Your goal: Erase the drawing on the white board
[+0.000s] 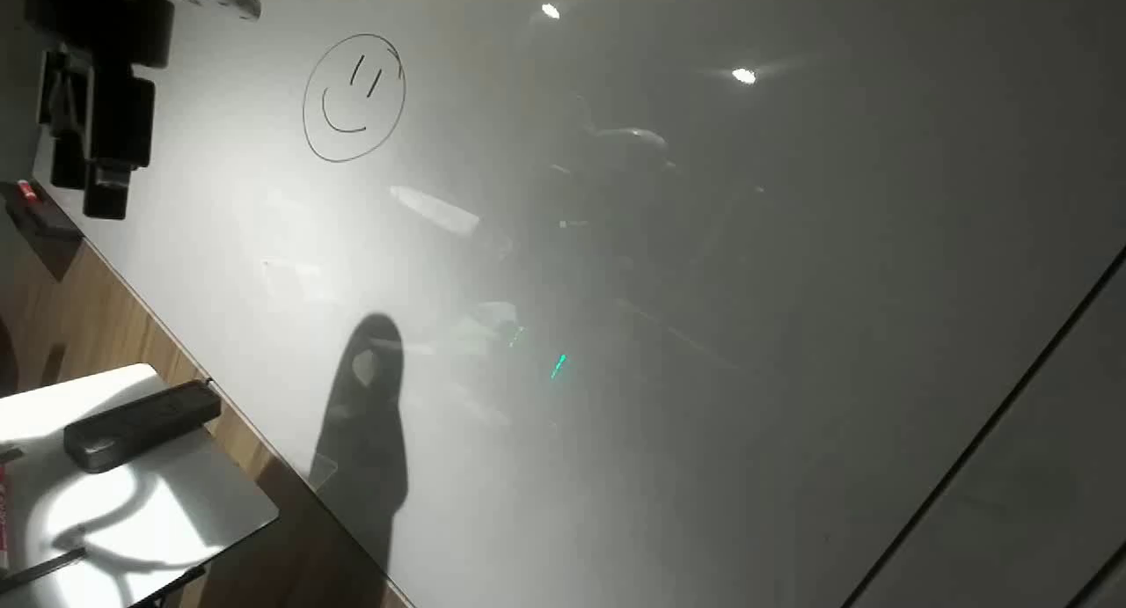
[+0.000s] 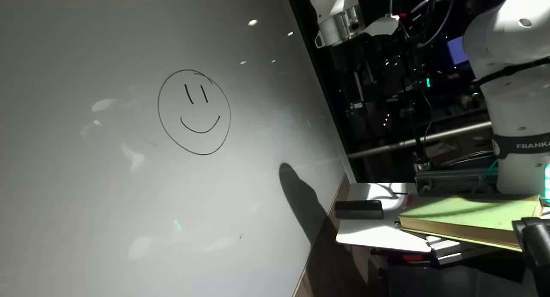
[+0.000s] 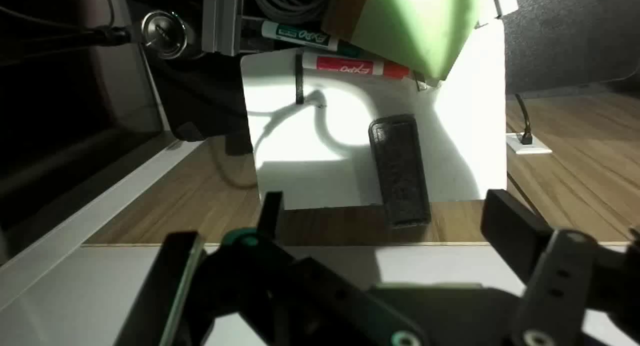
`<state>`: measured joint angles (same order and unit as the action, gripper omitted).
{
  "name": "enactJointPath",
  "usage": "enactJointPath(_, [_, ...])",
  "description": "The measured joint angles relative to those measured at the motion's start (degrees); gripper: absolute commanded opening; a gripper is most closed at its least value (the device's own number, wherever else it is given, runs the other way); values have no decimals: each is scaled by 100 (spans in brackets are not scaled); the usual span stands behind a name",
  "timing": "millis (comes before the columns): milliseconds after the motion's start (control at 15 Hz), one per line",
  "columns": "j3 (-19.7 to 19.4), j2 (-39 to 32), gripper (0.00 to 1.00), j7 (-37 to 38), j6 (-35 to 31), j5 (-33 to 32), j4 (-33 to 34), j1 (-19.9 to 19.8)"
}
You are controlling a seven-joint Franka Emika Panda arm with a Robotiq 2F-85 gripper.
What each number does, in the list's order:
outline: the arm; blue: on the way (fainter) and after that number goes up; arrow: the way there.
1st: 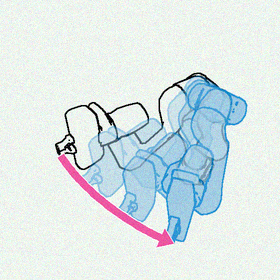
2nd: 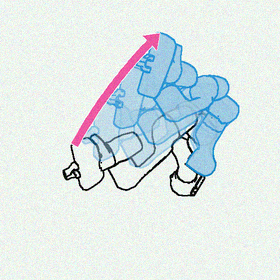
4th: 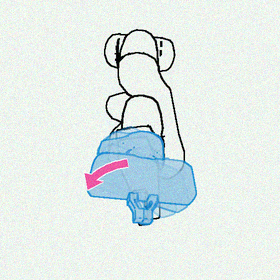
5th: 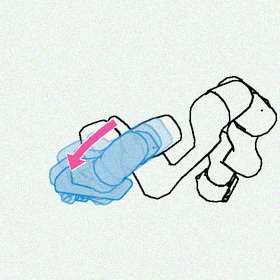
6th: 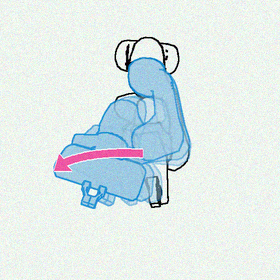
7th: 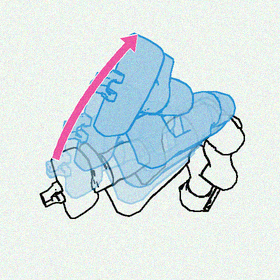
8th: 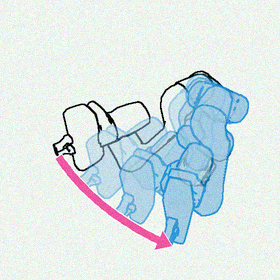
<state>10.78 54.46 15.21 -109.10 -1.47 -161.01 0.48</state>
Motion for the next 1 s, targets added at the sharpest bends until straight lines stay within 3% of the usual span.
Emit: enactJointPath(1000, [0, -30, 100, 0, 0, 0, -61, -1])
